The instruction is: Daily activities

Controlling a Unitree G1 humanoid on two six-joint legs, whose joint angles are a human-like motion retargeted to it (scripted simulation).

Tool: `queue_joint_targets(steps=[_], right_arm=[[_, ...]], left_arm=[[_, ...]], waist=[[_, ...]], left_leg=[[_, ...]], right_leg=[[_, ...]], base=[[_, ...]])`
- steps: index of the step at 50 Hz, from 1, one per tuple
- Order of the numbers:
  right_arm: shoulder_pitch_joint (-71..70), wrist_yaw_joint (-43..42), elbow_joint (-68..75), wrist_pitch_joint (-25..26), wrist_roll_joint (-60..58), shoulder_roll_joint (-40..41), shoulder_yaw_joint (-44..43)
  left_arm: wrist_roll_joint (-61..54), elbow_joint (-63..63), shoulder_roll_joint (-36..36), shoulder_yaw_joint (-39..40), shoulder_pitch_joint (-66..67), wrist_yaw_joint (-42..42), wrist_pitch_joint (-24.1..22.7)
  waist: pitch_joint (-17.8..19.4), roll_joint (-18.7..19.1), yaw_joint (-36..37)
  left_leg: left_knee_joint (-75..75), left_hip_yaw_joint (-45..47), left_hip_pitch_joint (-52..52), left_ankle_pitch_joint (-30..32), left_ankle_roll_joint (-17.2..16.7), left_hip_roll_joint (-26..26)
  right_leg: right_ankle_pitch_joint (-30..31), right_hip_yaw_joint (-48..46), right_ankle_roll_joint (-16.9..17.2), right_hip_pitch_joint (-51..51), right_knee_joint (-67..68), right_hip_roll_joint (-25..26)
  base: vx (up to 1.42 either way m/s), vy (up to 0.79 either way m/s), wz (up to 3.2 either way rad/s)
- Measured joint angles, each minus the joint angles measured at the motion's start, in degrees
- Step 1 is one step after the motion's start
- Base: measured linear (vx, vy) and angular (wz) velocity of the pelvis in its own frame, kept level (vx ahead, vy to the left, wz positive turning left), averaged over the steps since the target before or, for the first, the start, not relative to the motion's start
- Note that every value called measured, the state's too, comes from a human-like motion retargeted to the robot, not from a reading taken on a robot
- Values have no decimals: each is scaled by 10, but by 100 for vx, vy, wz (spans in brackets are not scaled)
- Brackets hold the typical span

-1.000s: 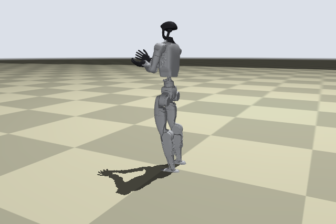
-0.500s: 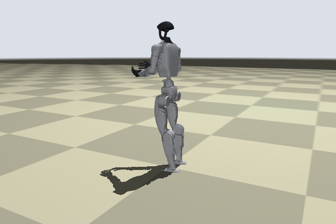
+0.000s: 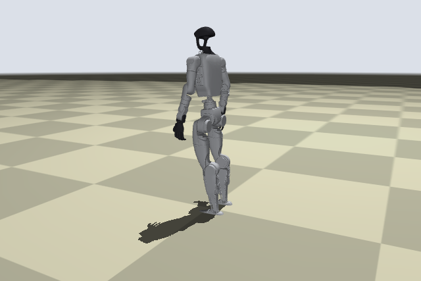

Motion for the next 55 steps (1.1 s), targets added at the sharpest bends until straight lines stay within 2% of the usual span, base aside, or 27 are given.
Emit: queue_joint_targets(steps=[8, 18, 24, 30, 35, 40, 47, 55], right_arm=[[-12, 9, 101, 7, 24, 18, -41], [-14, -4, 73, 1, 22, 36, -42], [-23, -45, -64, -24, 20, 30, -20], [-50, -118, -320, -68, 28, -7, -1], [-108, -199, -547, -112, 20, -45, 10], [-194, -297, -703, -133, -17, -58, 31], [-316, -405, -789, -121, -106, -51, 104], [-403, -445, -788, -109, -153, -47, 181]], left_arm=[[9, 37, -2, 16, 7, -6, -1], [4, -2, 0, 24, 7, 19, -14], [-10, -113, 8, 12, -7, 58, -40], [-35, -324, 38, -9, -36, 122, -88], [-48, -529, 66, -17, -92, 205, -140], [-42, -688, 68, -25, -176, 313, -178], [13, -784, 41, -78, -279, 440, -182], [46, -804, 23, -136, -328, 505, -175]], waist=[[1, -2, 10], [-6, -7, 22], [-13, -8, 26], [-21, -6, 24], [-29, -2, 25], [-39, 2, 29], [-46, 3, 29], [-39, 5, 23]], left_leg=[[0, 0, 3, 0, 2, -1], [4, 9, 4, 1, 3, -4], [11, 21, 0, -2, 5, -4], [15, 40, -2, -5, 11, -3], [20, 52, -2, -7, 17, 1], [30, 63, -5, -9, 11, 2], [46, 77, -8, -15, 1, 4], [59, 90, -6, -26, -8, 8]], right_leg=[[2, -4, 12, 2, 0, -1], [5, -6, 23, 1, 1, -4], [10, -4, 30, -2, 1, -5], [16, -3, 40, -6, 1, -4], [26, 0, 47, -5, 0, -1], [32, 6, 53, -6, 0, 0], [35, 7, 68, -4, 0, -1], [34, 6, 79, 3, 1, 1]], base=[[0, 0, 0], [0, 0, 0], [0, 0, 0], [0, 0, 0], [0, 0, 0], [0, 0, 0], [0, 0, 0], [0, 0, 0]])
